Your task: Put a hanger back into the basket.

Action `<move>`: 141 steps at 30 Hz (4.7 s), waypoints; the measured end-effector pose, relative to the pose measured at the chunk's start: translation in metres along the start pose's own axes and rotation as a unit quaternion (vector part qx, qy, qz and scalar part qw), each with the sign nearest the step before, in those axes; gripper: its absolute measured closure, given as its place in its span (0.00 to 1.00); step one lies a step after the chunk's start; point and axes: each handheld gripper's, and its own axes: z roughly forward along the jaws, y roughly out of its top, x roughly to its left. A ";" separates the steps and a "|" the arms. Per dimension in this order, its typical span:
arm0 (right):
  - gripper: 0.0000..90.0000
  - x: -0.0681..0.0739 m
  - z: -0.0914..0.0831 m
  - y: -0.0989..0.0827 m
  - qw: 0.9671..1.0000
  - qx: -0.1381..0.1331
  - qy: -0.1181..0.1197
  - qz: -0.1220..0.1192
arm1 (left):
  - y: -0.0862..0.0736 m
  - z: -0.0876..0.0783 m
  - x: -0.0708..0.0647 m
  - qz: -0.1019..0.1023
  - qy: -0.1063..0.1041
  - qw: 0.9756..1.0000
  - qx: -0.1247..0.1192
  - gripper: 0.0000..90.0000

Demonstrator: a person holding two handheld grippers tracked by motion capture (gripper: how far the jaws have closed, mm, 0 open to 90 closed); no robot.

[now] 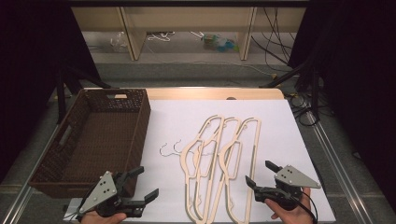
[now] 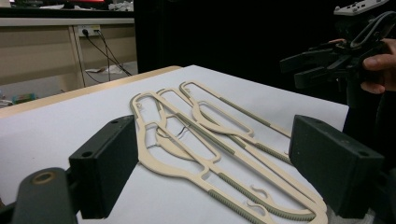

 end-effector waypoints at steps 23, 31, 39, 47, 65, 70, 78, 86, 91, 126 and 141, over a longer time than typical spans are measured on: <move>0.18 0.019 0.039 0.017 0.997 0.081 0.018 -0.012 | -0.002 0.002 -0.002 -0.011 0.002 1.000 0.005 0.17; 0.19 0.027 0.049 0.023 0.995 0.094 0.033 -0.018 | -0.001 0.002 -0.001 0.001 -0.003 1.000 0.004 0.17; 0.18 0.034 0.061 0.027 0.991 0.125 0.038 -0.019 | -0.001 0.003 0.000 0.006 -0.002 1.000 0.006 0.18; 0.19 0.053 0.090 0.031 0.979 0.187 0.061 -0.043 | -0.002 0.003 -0.001 0.006 -0.002 1.000 0.006 0.18; 0.29 0.071 0.143 0.027 0.953 0.293 0.068 -0.038 | -0.001 0.003 -0.002 0.008 -0.005 1.000 0.006 0.18; 0.28 0.074 0.152 0.024 0.947 0.310 0.068 -0.042 | -0.001 0.003 -0.002 0.010 -0.006 1.000 0.007 0.18; 0.27 0.078 0.157 0.025 0.942 0.327 0.052 -0.052 | -0.002 0.003 -0.002 0.001 0.005 1.000 0.016 0.18; 0.35 0.074 0.157 0.028 0.939 0.334 0.059 -0.058 | -0.003 0.004 -0.002 0.009 0.003 1.000 0.021 0.18; 0.41 0.071 0.157 0.029 0.939 0.335 0.062 -0.053 | -0.003 0.004 -0.001 0.015 0.004 1.000 0.022 0.18; 0.88 0.038 0.145 0.048 0.944 0.320 0.062 -0.061 | -0.004 0.007 -0.002 0.017 0.002 0.999 0.029 0.19; 0.88 0.016 0.108 0.079 0.927 0.343 0.076 -0.134 | -0.011 0.076 -0.013 0.083 -0.051 0.991 0.093 0.27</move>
